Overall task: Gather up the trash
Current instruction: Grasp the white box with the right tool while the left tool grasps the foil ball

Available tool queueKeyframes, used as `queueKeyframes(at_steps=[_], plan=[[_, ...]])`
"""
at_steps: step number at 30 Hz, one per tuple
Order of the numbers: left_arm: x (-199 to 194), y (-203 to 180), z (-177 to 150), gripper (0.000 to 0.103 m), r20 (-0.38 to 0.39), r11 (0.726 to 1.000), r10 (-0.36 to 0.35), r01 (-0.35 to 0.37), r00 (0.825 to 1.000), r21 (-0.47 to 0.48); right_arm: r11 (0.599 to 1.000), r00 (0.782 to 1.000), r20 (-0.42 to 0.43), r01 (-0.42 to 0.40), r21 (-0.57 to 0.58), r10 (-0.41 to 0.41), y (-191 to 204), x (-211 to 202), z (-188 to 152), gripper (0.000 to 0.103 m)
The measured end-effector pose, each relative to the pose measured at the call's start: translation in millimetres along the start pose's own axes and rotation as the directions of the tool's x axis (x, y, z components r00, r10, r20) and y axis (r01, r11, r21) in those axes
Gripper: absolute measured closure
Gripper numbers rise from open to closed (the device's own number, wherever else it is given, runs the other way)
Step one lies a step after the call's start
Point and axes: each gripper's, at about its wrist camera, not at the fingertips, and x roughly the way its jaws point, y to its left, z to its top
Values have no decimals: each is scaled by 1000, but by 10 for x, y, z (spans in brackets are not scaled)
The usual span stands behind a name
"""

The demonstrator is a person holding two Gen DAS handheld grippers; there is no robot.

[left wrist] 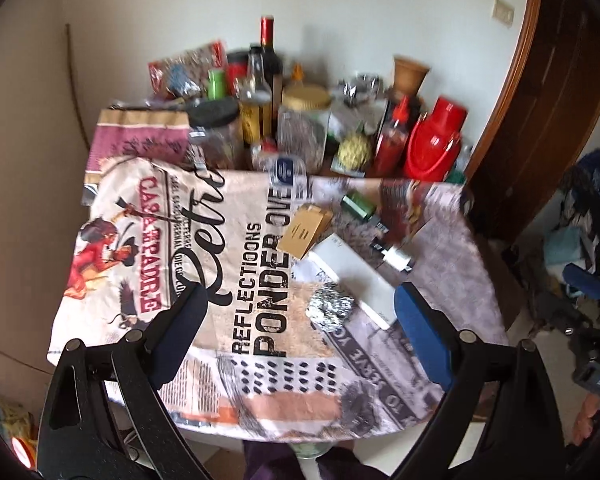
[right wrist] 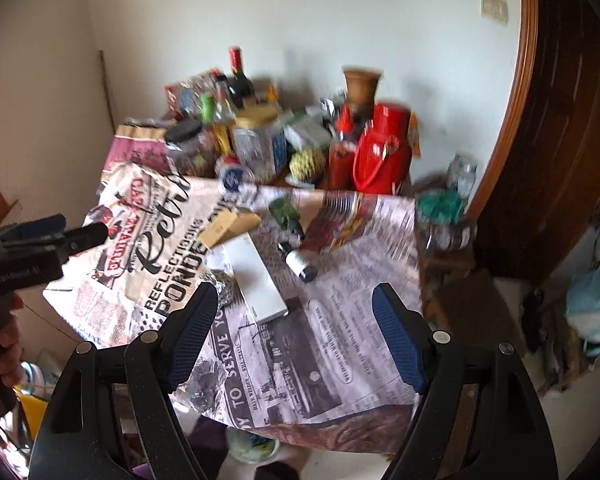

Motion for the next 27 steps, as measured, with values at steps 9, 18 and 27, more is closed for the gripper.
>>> queueKeyframes(at_steps=[9, 18, 27], plan=[[1079, 13, 11, 8, -226, 985, -106, 133, 968, 107, 973, 989, -114, 113, 200, -91, -169, 530, 52, 26], [1771, -204, -175, 9, -379, 962, -126, 207, 917, 180, 959, 967, -232, 158, 234, -103, -159, 1048, -4, 26], [2023, -266, -271, 45, -446, 950, -205, 286, 871, 122, 979, 954, -300, 61, 197, 1, -40, 1417, -97, 26]])
